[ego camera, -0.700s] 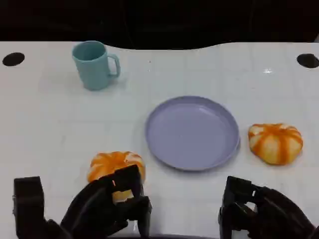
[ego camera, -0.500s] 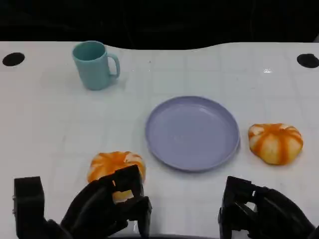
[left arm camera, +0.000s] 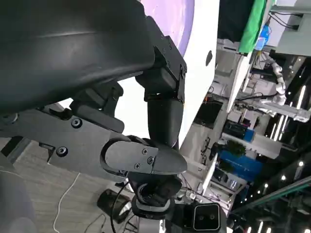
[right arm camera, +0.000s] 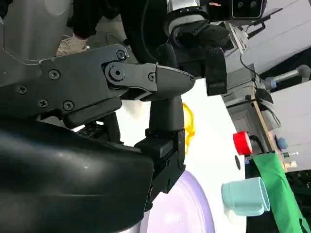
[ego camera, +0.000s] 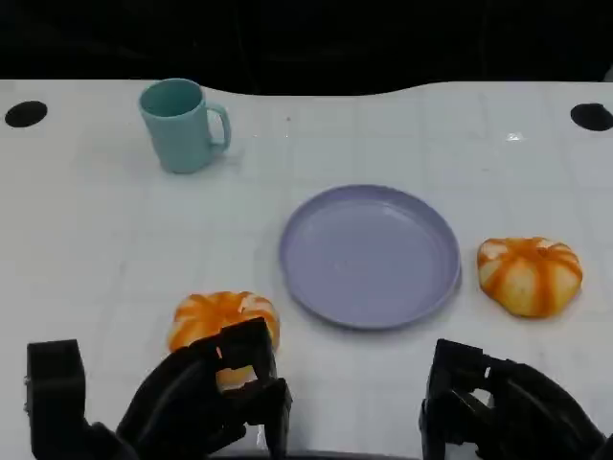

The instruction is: Grasp the bread from the table and place it into the plate.

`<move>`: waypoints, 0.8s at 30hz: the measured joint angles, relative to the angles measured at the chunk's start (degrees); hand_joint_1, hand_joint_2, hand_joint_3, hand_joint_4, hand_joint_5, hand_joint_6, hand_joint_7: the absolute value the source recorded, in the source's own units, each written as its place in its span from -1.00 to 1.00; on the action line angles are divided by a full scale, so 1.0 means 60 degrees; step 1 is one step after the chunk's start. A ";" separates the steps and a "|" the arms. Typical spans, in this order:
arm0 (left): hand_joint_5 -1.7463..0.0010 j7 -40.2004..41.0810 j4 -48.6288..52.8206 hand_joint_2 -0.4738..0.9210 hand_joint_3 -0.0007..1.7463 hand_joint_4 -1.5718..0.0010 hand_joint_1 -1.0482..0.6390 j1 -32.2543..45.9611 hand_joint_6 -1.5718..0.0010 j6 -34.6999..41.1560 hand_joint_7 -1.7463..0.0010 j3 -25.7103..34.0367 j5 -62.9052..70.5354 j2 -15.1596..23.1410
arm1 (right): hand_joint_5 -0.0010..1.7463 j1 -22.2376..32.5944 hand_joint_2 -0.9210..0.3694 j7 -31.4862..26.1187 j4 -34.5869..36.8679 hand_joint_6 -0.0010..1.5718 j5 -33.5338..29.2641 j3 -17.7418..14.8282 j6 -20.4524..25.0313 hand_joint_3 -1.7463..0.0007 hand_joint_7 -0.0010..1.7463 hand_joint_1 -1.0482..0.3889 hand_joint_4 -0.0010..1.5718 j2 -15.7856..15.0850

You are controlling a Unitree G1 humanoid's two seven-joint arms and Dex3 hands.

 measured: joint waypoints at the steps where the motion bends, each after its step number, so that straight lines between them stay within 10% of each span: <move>1: -1.00 0.0001 -0.0001 1.00 -0.74 -0.03 -0.53 0.0001 0.26 -0.0064 -0.97 -0.0001 0.0056 0.0000 | 1.00 0.0001 -1.00 -0.0004 -0.0001 -0.47 0.0000 0.0000 0.0001 0.49 1.00 -0.31 -0.21 0.0000; 8: -0.97 0.0484 -0.0234 1.00 -0.75 0.30 -0.52 0.0138 0.34 -0.1342 -0.48 -0.0009 0.0903 -0.0109 | 1.00 -0.0003 -1.00 -0.0008 -0.0002 -0.49 0.0000 -0.0001 0.0027 0.48 0.99 -0.29 -0.22 0.0000; 16: -0.25 0.1249 -0.0348 1.00 -0.77 0.35 -0.45 0.0154 0.33 -0.3160 0.58 0.0041 0.2085 -0.0048 | 1.00 -0.0058 -1.00 -0.0007 0.0041 -0.48 0.0001 -0.0003 0.0025 0.49 0.99 -0.28 -0.22 0.0005; 24: 0.15 0.2318 -0.0445 1.00 -0.90 0.53 -0.53 -0.0057 0.44 -0.4781 0.93 0.0121 0.3980 0.0684 | 1.00 -0.0084 -1.00 0.0017 0.0097 -0.48 0.0006 -0.0007 -0.0056 0.48 0.97 -0.27 -0.23 0.0016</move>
